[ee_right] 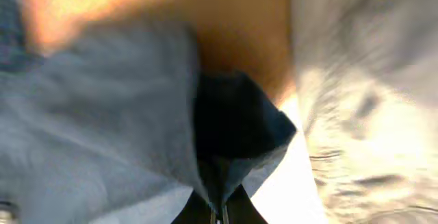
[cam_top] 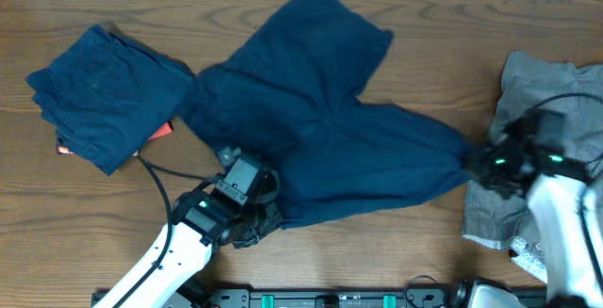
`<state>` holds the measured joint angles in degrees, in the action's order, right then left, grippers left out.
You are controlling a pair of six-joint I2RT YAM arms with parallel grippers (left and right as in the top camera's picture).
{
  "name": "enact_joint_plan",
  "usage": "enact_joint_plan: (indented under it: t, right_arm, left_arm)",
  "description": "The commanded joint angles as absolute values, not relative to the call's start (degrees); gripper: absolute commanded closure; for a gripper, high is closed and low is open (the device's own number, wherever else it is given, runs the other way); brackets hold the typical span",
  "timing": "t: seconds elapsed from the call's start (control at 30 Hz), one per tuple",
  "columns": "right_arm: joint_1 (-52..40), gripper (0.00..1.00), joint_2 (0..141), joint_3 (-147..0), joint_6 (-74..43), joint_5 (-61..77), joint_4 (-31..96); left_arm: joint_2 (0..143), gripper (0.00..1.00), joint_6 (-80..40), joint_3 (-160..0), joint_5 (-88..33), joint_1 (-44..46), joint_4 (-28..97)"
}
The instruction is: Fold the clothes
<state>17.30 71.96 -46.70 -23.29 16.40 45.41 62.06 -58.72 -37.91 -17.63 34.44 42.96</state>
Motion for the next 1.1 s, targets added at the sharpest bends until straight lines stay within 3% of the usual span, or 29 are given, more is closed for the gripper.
enact_joint_plan:
  t: [0.0, 0.2, 0.47, 0.73, 1.07]
  right_arm:
    - [20.62, 0.99, 67.33, -52.51, -17.91, 14.81, 49.95]
    - [23.24, 0.99, 65.10, -63.79, -14.00, 9.56, 62.35]
    - [23.81, 0.99, 65.12, -75.20, -9.52, 6.94, 68.93]
    - [19.57, 0.99, 67.13, -76.71, -7.62, 10.98, 60.71]
    - [11.40, 0.99, 80.29, -76.71, -7.62, 11.03, 49.91]
  left_arm:
    - [61.58, 0.94, -54.57, -43.29, -14.66, 37.71, 45.76]
    - [59.92, 0.94, -53.74, -51.57, -7.86, 43.35, 52.64]
    - [52.21, 0.94, -53.87, -57.12, -0.56, 46.63, 58.19]
    - [50.24, 0.94, -54.48, -56.75, 23.14, 46.63, 53.78]
    - [65.04, 0.94, -54.43, -56.38, 30.06, 41.12, 45.01]
